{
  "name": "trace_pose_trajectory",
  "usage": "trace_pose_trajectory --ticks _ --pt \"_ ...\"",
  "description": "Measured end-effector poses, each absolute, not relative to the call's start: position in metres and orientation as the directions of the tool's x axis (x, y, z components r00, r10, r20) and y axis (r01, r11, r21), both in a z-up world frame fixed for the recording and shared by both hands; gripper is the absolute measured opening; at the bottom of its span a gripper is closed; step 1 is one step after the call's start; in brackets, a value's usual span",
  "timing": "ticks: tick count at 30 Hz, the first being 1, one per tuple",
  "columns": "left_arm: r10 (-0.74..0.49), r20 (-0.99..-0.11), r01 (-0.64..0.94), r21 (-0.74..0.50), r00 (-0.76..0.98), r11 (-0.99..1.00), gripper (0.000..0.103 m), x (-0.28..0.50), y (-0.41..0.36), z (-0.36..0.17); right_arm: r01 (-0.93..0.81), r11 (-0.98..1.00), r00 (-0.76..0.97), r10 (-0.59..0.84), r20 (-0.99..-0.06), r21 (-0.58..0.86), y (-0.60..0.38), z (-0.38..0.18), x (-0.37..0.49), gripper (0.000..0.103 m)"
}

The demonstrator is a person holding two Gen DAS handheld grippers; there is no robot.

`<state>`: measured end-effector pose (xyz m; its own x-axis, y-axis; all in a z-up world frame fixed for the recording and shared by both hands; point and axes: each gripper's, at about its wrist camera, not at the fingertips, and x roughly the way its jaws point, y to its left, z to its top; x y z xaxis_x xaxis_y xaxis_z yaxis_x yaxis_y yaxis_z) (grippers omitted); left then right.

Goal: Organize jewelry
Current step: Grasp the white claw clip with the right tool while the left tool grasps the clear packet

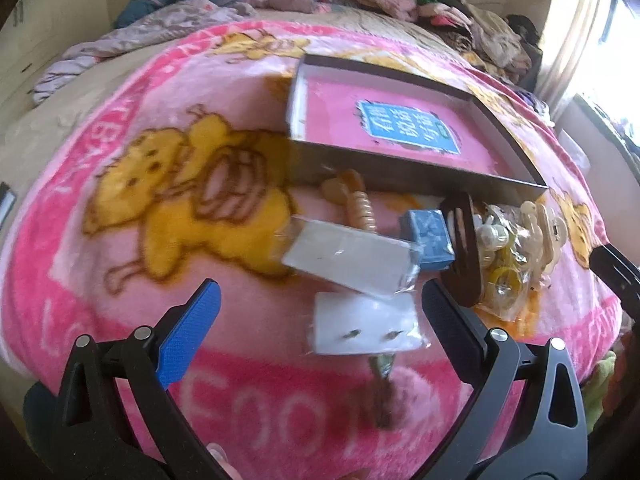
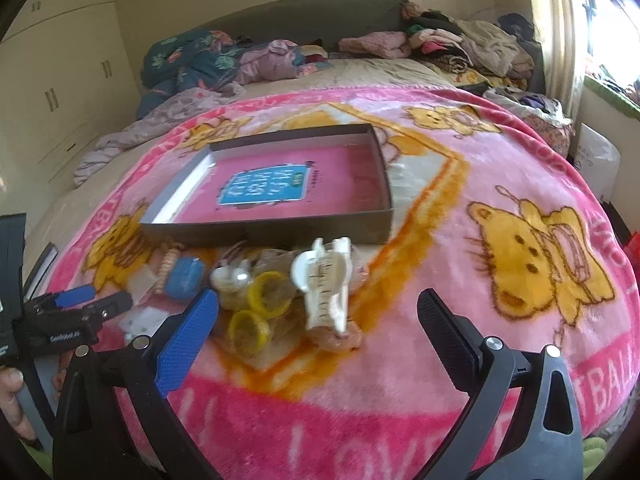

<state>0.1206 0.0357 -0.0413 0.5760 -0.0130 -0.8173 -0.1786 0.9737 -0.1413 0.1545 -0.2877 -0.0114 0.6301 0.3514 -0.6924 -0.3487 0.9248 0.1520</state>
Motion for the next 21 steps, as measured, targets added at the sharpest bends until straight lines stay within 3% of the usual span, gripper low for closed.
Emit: trace_pose_trajectory --ticks 6,8,9,14,19,21 --pt "-0.038 -0.837 -0.172 -0.156 0.546 0.973 0.094 0.135 0.041 -0.057 -0.333 0.929 0.606 0.343 -0.718 0.163 -0.293 -0.027 0.176 0.099" --pt "-0.058 -0.839 -0.167 -0.175 0.541 0.97 0.094 0.138 0.045 -0.061 -0.334 0.926 0.59 0.351 -0.727 0.176 -0.292 -0.033 0.182 0.094" --pt "-0.071 -0.837 -0.164 -0.188 0.542 0.968 0.094 0.139 0.047 -0.061 -0.334 0.925 0.582 0.353 -0.732 0.18 -0.292 -0.037 0.186 0.086" --pt "-0.133 -0.825 -0.141 -0.249 0.549 0.958 0.094 0.147 0.051 -0.062 -0.333 0.919 0.543 0.369 -0.754 0.21 -0.287 -0.05 0.199 0.065" --pt "-0.158 -0.82 -0.139 -0.277 0.55 0.951 0.094 0.155 0.055 -0.064 -0.34 0.911 0.527 0.39 -0.755 0.233 -0.286 -0.055 0.203 0.029" --pt "-0.151 -0.821 -0.135 -0.266 0.551 0.955 0.094 0.156 0.054 -0.065 -0.346 0.908 0.532 0.396 -0.749 0.235 -0.288 -0.055 0.203 0.027"
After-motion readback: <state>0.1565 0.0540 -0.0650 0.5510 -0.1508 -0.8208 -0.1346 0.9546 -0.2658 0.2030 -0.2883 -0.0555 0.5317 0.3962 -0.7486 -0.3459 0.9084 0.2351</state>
